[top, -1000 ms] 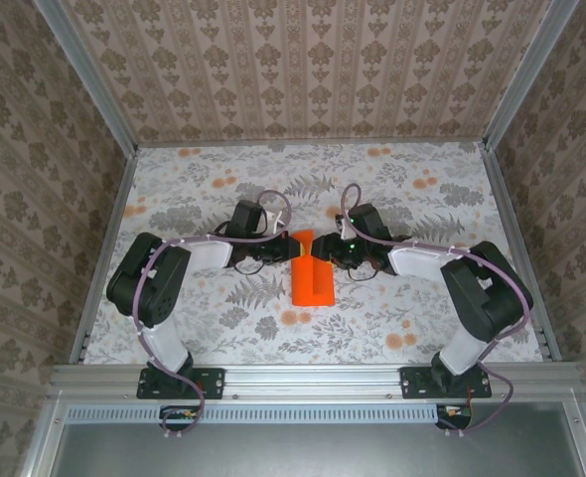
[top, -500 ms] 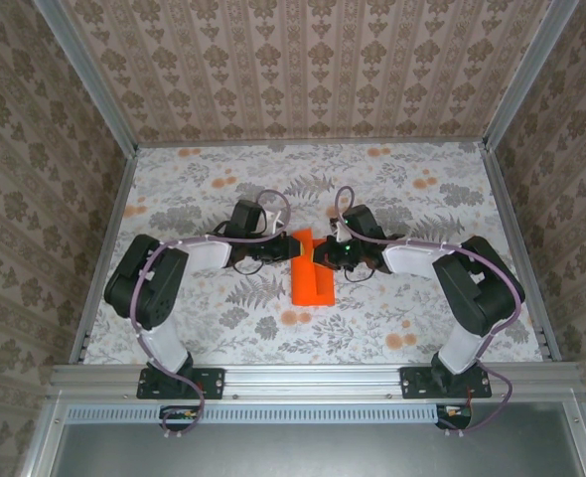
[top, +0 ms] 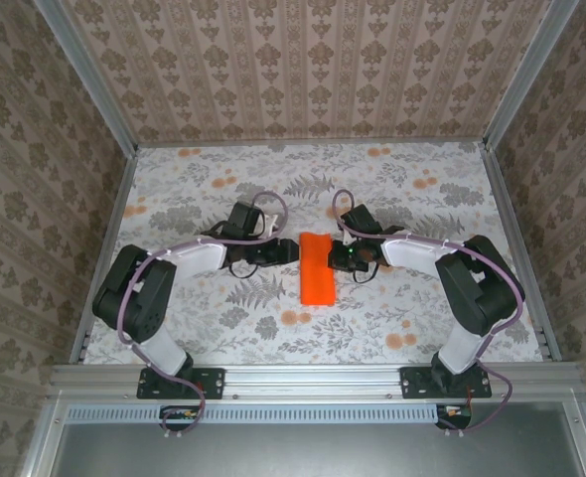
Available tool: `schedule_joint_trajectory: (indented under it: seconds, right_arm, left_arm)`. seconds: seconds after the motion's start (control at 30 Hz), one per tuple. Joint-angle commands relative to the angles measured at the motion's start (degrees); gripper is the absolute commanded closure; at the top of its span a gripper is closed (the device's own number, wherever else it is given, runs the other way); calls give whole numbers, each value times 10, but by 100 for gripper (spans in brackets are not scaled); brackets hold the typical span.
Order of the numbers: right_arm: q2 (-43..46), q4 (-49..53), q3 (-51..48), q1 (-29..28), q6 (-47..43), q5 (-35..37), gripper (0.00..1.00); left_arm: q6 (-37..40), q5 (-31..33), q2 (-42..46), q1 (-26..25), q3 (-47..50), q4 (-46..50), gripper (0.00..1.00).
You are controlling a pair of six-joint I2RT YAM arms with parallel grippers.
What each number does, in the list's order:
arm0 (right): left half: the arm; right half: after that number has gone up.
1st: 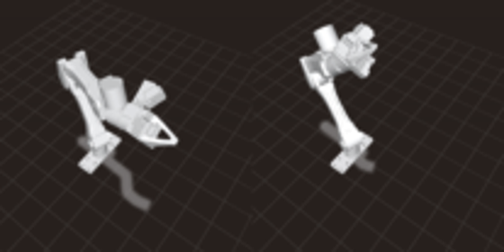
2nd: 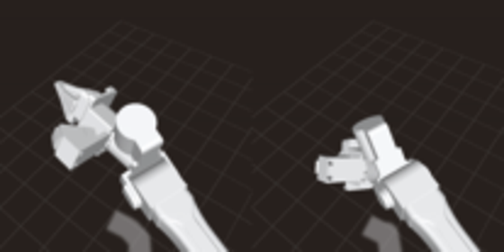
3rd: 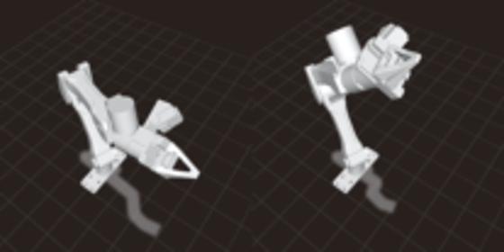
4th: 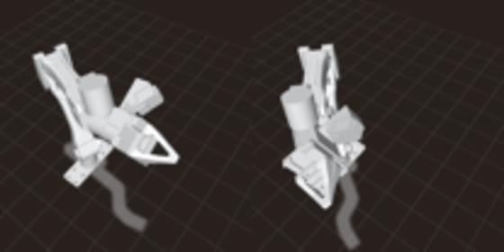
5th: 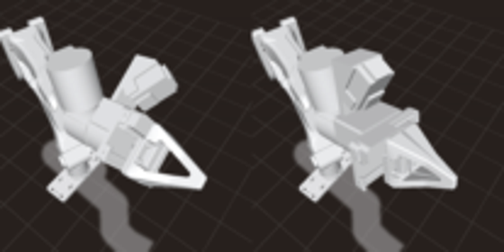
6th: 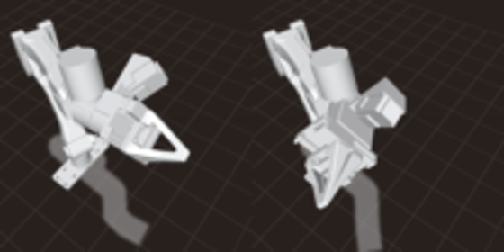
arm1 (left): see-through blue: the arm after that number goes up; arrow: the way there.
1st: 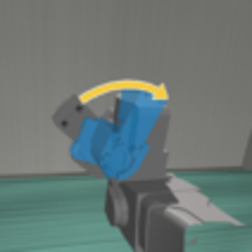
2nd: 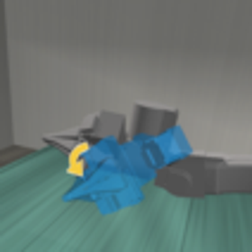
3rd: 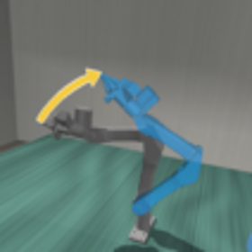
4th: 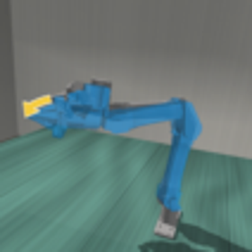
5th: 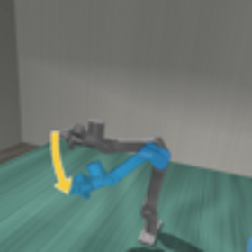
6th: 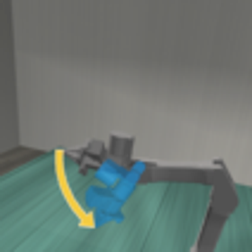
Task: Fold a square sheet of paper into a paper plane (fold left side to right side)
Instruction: First fold in half a square sheet of paper at the center of the table.
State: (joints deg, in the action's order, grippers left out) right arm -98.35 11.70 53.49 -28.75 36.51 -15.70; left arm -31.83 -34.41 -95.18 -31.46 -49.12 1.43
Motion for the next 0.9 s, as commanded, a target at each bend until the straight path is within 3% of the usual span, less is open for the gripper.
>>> schedule_joint_trajectory:
  seconds: [0.0, 0.43, 0.73, 0.87]
  right_arm:
    - [-10, 29, 14, -2, -14, 20, 100]
    - [-19, 15, 13, -5, -13, 3, 100]
    - [-24, 7, 14, -6, -11, -10, 93]
    - [-15, 20, 16, -6, -17, 7, 85]
  left_arm:
    - [8, 13, -25, -15, -21, 22, 44]
    - [-7, 35, -85, -48, -62, 34, 42]
    - [-1, 61, -115, -54, -71, 56, 46]
    - [8, 74, -121, -54, -75, 71, 51]
